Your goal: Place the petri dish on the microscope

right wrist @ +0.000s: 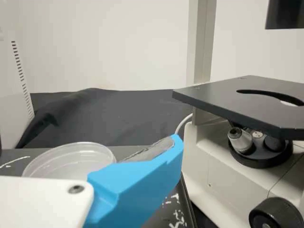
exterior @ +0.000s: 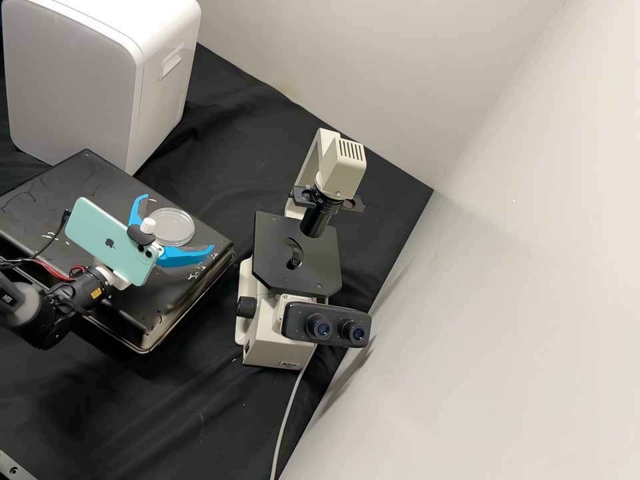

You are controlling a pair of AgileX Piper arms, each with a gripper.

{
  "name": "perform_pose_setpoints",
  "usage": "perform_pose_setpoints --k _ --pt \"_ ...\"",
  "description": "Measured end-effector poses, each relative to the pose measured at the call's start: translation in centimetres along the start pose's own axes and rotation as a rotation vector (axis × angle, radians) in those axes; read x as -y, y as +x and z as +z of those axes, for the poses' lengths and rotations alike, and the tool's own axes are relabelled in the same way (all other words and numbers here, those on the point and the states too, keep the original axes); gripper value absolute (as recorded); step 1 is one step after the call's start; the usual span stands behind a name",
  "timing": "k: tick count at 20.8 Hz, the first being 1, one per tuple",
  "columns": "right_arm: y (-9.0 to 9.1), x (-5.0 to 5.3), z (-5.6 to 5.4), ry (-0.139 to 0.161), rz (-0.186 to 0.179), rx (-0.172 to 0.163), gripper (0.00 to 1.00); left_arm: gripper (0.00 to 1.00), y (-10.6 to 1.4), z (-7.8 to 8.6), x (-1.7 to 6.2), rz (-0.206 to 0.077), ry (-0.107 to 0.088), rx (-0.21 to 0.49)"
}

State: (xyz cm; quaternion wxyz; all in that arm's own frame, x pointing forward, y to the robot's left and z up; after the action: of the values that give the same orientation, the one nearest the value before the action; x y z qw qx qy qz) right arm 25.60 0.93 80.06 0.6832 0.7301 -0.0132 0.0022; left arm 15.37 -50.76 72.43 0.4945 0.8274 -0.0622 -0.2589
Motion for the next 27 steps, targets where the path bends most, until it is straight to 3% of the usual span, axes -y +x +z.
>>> perform_pose_setpoints --k 9,14,18,27 --pt "0.4 1.6 1.2 -0.003 -0.054 0.052 1.0 1.0 0.0 0.0 0.01 0.0 0.0 0.001" --pt "1.5 2.6 1.2 -0.007 -0.055 0.043 1.0 1.0 0.0 0.1 0.04 -0.002 0.0 0.007" --pt "2.4 3.5 1.3 -0.04 -0.064 0.036 1.0 1.0 0.0 0.1 0.04 -0.002 0.0 0.007" --pt "3.6 4.1 1.4 -0.044 -0.055 0.022 1.0 1.0 0.0 0.2 0.06 -0.003 0.0 0.011"
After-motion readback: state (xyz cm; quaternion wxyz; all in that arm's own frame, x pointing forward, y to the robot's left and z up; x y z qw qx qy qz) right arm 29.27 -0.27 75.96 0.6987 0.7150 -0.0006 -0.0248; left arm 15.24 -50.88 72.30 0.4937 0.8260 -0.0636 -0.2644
